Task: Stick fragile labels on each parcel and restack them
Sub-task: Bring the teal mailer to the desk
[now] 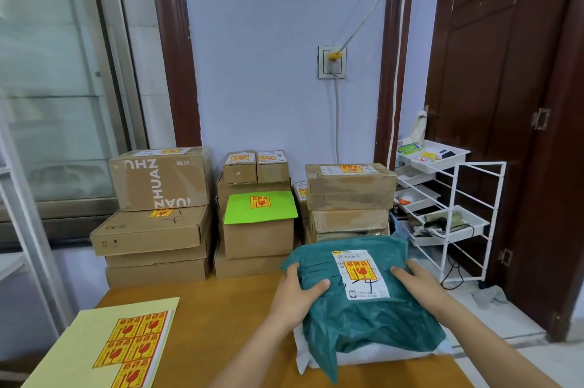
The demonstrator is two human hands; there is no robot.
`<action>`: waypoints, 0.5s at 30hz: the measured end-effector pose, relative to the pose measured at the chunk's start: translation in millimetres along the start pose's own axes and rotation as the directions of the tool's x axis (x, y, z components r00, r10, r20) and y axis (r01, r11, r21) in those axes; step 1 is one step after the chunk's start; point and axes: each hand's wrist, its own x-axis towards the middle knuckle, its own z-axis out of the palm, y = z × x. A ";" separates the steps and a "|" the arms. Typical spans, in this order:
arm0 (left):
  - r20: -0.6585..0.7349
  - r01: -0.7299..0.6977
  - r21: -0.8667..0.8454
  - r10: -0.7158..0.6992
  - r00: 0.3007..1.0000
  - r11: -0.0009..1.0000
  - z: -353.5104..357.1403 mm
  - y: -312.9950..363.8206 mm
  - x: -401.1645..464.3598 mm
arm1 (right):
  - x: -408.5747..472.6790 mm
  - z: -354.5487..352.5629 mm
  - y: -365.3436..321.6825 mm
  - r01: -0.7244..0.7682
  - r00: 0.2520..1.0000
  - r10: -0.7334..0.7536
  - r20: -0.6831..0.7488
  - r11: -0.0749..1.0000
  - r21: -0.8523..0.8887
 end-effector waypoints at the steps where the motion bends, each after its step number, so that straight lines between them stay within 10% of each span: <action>1: -0.002 0.003 -0.011 -0.003 1.000 1.000 0.3 0.0 -0.5 | -1.4 0.1 -1.4 0.000 1.000 0.000 -0.001 1.000 0.011; 15: -0.315 -0.162 -0.231 0.084 0.945 0.959 -18.8 16.3 -17.3 | -24.6 6.4 -38.6 0.112 0.993 -0.106 -0.042 0.976 0.187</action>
